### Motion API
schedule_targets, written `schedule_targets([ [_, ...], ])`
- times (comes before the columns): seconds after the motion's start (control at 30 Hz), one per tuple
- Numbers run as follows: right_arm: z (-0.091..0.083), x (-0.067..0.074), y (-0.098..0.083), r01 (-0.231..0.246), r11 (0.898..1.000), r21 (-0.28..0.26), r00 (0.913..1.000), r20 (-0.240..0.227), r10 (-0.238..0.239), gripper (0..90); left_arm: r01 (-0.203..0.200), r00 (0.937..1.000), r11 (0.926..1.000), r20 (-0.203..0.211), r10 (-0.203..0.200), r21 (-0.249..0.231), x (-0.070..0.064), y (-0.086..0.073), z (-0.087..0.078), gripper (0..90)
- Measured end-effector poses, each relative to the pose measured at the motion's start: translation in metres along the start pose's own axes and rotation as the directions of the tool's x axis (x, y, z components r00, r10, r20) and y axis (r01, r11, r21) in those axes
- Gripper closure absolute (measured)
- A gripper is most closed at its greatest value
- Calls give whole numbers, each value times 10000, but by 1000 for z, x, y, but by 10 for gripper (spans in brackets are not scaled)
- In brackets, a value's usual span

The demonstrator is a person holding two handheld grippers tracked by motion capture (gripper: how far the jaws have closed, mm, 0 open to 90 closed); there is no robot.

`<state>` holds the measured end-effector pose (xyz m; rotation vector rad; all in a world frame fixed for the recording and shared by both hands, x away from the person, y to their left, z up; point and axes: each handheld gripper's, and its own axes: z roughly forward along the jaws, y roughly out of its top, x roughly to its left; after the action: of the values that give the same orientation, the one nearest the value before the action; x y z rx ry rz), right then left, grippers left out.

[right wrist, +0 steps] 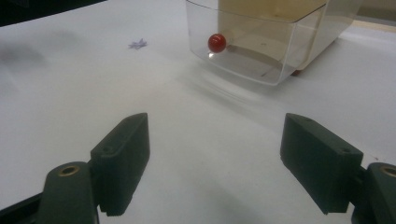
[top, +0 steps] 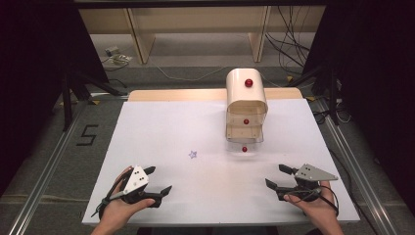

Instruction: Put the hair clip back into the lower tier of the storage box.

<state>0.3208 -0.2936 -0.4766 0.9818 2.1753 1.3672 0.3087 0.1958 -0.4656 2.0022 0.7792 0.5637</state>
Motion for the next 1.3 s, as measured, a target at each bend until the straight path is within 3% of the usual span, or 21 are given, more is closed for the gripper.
schedule_targets([
  [0.43,1,0,2,-76,9999,-65,9999,127,77,246,-142,9997,9998,-210,145,155,11,21,25,178],
  [0.63,2,1,2,-1,10000,-51,10000,97,1,247,-137,9999,9985,-51,140,538,14,33,53,187],
  [0.77,2,1,2,3,10000,-45,10000,88,-3,248,-525,9986,9960,114,518,721,11,43,75,199],
  [0.97,4,2,3,24,10000,10,10000,33,-24,250,-663,9975,9904,305,631,1212,8,56,113,242],
  [1.17,3,2,3,28,10000,-26,10000,16,-28,251,-641,9977,9877,316,602,1427,12,60,136,270],
  [1.3,4,2,3,15,10000,-36,10000,-13,-15,251,-440,9985,9850,409,376,1670,18,60,148,307],
])
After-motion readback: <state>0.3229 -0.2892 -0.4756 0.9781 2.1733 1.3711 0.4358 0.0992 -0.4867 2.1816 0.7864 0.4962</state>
